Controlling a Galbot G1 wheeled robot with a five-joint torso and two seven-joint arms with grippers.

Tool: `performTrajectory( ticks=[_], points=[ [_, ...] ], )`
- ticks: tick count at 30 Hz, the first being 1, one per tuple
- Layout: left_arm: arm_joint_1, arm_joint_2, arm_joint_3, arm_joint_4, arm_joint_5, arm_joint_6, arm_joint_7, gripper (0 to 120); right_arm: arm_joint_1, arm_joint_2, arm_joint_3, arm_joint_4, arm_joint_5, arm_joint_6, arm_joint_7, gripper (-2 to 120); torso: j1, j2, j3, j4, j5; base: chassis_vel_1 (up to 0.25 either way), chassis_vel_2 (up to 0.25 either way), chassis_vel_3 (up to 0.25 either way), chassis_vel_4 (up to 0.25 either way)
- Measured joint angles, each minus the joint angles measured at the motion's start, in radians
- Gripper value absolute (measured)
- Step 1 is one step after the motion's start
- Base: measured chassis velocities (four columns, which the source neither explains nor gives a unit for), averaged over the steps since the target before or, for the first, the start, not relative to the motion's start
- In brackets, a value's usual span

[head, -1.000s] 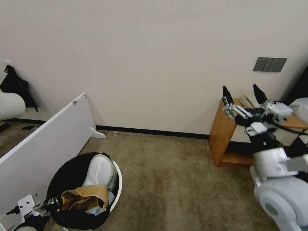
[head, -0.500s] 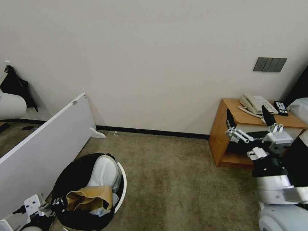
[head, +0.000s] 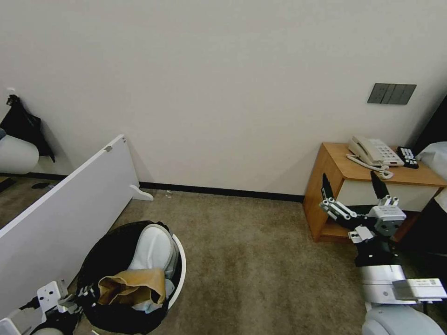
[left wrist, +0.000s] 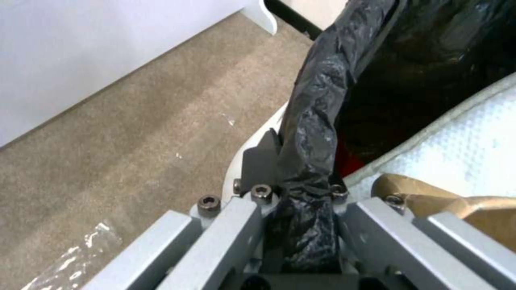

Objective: Pick up the trash bin, then pick up the garbage from the floor and place it into the trash bin.

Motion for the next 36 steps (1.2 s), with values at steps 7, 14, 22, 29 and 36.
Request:
performTrajectory(
  ticks=[7,14,22,29,36],
  points=[
    [0.0,-0.001,0.002,-0.004,-0.002,0.0,0.0,2,-0.01,0.021,-0.009,-0.006,-0.019,-0.001,-0.004,100,0.0,0.0,0.0,0.0,0.0,0.0,0.0,0.0,0.0],
    [0.002,0.0,0.003,-0.005,-0.003,0.0,0.0,2,-0.021,0.031,-0.01,-0.018,-0.035,0.015,-0.011,100,0.0,0.0,0.0,0.0,0.0001,0.0,0.0,0.0,0.0],
    [0.001,0.0,0.003,-0.009,-0.003,0.0,0.0,2,-0.03,0.041,-0.01,-0.022,-0.041,0.022,-0.016,100,0.0,0.0,0.0,0.0,0.0001,0.0,0.0,0.0,0.0],
    [0.0,0.001,0.001,-0.011,-0.003,0.0,0.0,2,-0.037,0.048,-0.011,-0.024,-0.057,0.027,-0.017,100,0.0,0.0,0.0,0.0,0.0001,0.0,0.0,0.0,0.0],
    [0.004,0.001,0.001,-0.016,-0.003,0.0,0.0,2,-0.044,0.049,-0.014,-0.024,-0.064,0.032,-0.018,100,0.0,0.0,0.0,0.0,0.0001,0.0,0.0,0.0,0.0]
  ],
)
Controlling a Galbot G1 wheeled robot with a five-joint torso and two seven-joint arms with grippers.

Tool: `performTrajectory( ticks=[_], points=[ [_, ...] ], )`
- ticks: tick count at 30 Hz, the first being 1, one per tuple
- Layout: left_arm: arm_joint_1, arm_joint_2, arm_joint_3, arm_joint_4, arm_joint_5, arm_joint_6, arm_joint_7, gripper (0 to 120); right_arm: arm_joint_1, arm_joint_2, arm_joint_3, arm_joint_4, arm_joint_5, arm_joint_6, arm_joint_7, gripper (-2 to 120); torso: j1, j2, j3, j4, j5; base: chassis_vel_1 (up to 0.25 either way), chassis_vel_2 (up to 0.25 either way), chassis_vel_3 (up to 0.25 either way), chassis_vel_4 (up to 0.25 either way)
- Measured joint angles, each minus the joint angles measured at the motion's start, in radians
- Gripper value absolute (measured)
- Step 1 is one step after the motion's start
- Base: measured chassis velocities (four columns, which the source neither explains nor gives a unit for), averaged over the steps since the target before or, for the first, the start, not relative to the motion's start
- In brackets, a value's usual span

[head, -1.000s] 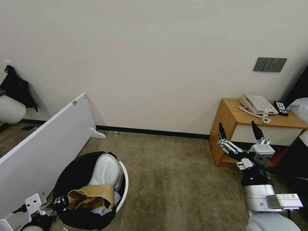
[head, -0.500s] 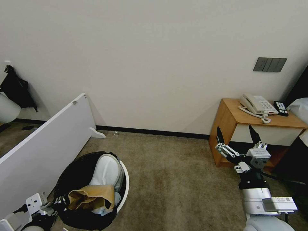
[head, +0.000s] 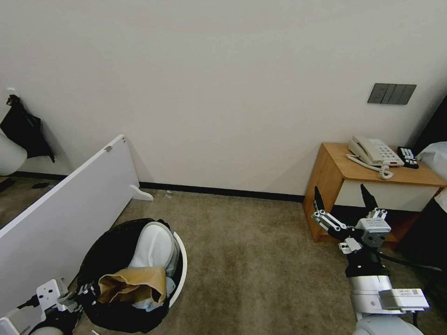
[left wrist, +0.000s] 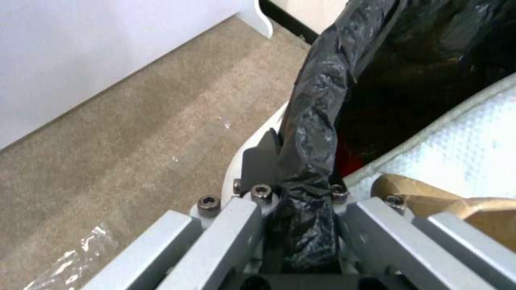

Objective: Pick up the trash bin, then pick up the garbage from the floor and place it into the trash bin.

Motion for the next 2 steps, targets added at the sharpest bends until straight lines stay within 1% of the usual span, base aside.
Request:
performTrajectory(
  ticks=[2],
  points=[
    [0.001,-0.001,0.0,-0.003,0.0,0.0,0.0,2,0.0,0.0,-0.003,0.0,-0.002,0.002,0.0,100,0.0,0.0,0.0,0.0001,0.0,0.0,0.0,0.0,0.0]
  ],
)
